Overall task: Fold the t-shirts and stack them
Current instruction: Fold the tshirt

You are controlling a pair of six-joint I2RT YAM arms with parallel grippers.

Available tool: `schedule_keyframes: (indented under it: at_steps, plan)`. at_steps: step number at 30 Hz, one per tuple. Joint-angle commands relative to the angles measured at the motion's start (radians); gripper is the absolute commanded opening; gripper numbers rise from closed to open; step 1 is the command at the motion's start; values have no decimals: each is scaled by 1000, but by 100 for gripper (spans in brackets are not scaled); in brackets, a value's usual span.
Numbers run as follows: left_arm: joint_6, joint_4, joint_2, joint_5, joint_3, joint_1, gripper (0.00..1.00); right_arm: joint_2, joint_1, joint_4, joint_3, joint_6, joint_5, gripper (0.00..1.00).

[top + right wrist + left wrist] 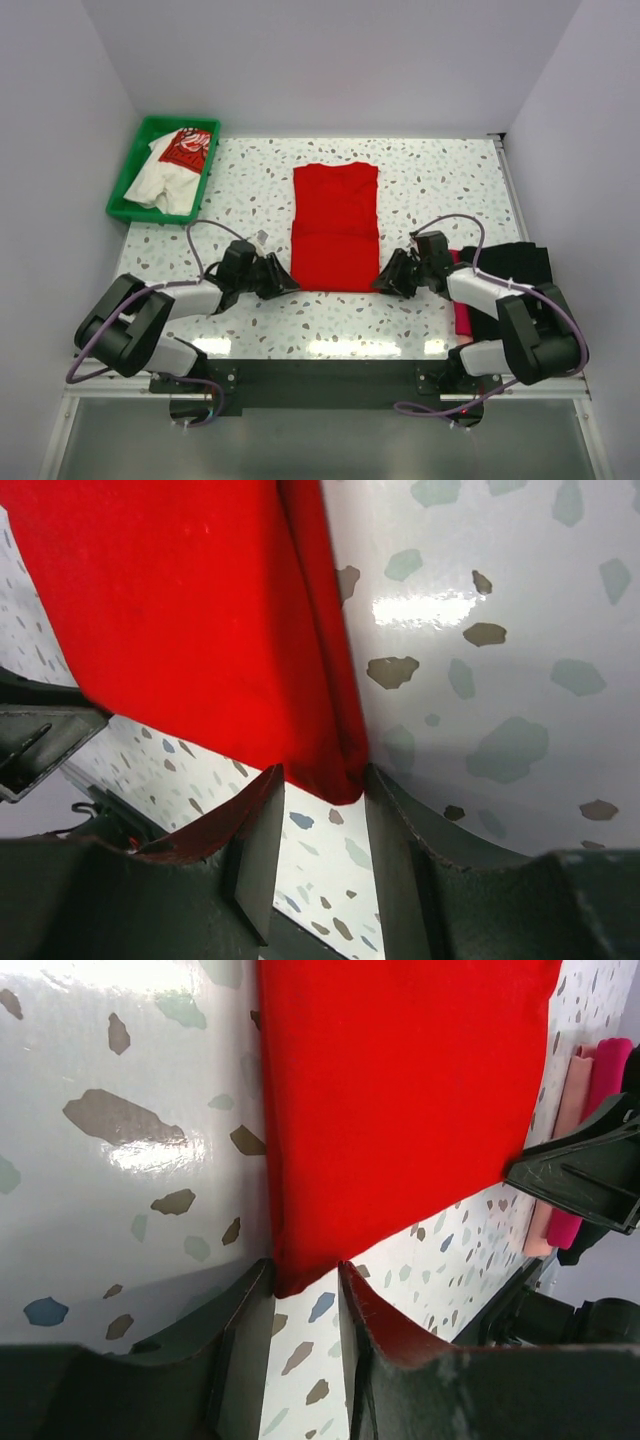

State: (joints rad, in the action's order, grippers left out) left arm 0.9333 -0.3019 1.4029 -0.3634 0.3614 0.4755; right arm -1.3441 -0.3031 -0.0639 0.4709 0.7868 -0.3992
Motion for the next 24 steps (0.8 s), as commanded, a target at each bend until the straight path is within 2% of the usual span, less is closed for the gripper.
schedule_keyframes:
  at_steps: [1, 4, 7, 8, 9, 11, 17, 20, 24]
  plan:
    - [7, -5, 37, 63, -19, 12, 36, -53, -10, 35, -23, 9, 3, 41]
    - [10, -9, 54, 72, -9, 17, 27, -84, -10, 56, -23, 12, -1, 32]
    - [12, -11, 56, 73, -1, 26, 3, -95, -10, 61, -18, 11, -6, 19]
    - [10, -8, 51, 73, -1, 35, 0, -93, -10, 61, -20, 11, -12, 15]
    - [7, -3, 47, 78, -2, 40, 0, -86, -10, 59, -21, 9, -13, 7]
    - [6, 23, 18, 95, -16, 63, 0, -51, -11, 36, -29, -1, -12, 0]
    - [56, 30, -145, 118, -125, 104, 0, 115, -11, -57, -104, -30, -15, 0]
    - [75, 81, -260, 148, -157, 144, 0, 241, -11, -123, -150, -43, -33, 0]
    - [102, 174, -436, 187, -182, 205, 0, 486, -11, -249, -202, -57, -46, 0]
